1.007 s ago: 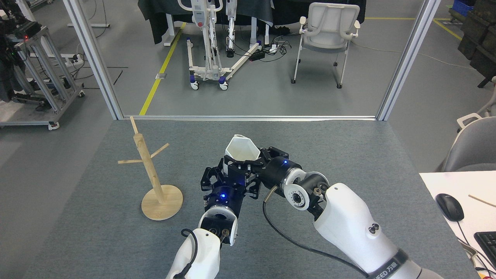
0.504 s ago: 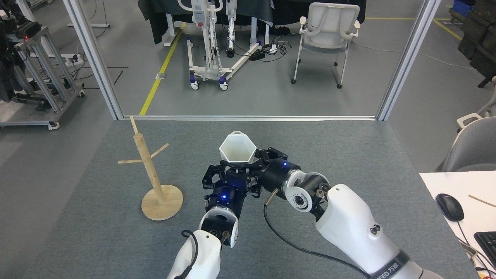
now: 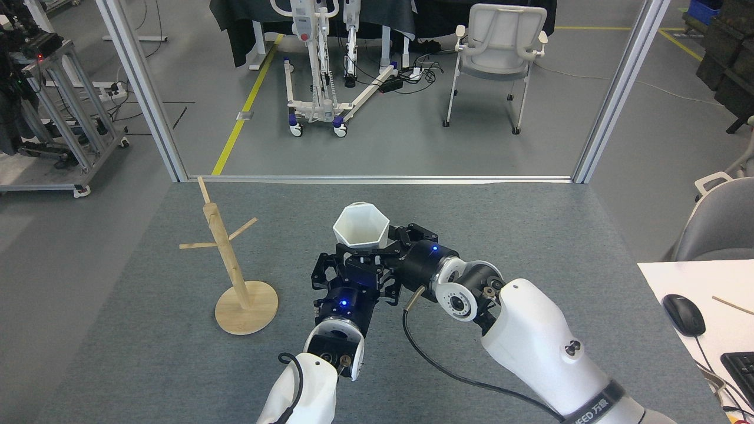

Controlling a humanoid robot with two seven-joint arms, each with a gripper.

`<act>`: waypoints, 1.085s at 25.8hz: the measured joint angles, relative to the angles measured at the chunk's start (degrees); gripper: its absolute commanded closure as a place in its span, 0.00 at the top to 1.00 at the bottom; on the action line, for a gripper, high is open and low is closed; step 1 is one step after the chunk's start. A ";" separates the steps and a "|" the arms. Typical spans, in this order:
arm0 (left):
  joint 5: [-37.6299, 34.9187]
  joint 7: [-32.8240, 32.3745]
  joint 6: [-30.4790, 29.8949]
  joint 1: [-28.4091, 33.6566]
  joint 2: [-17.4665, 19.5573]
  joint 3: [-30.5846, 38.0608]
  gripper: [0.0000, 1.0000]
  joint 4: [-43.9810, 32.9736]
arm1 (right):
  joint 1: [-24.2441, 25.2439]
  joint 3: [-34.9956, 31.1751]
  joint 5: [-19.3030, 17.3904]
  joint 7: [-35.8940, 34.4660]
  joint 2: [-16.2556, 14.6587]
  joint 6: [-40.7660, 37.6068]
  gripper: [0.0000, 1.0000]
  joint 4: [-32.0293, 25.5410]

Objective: Hang cup on storage rack
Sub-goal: 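Open the right gripper, release the cup, and withdraw it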

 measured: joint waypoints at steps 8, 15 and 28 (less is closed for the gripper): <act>-0.02 0.66 -3.61 -0.09 0.07 -0.06 0.13 0.19 | 0.00 -1.83 -0.41 0.45 -1.99 -2.34 0.99 -1.55; -0.01 -0.54 -5.66 0.00 0.01 -0.05 0.12 0.06 | 0.22 -6.07 -3.20 -0.53 -4.79 -7.11 0.99 -7.99; -0.23 0.16 -5.65 0.37 0.25 -0.12 0.11 -0.18 | 0.12 -13.42 -5.85 -0.14 -7.28 -8.58 0.98 -10.62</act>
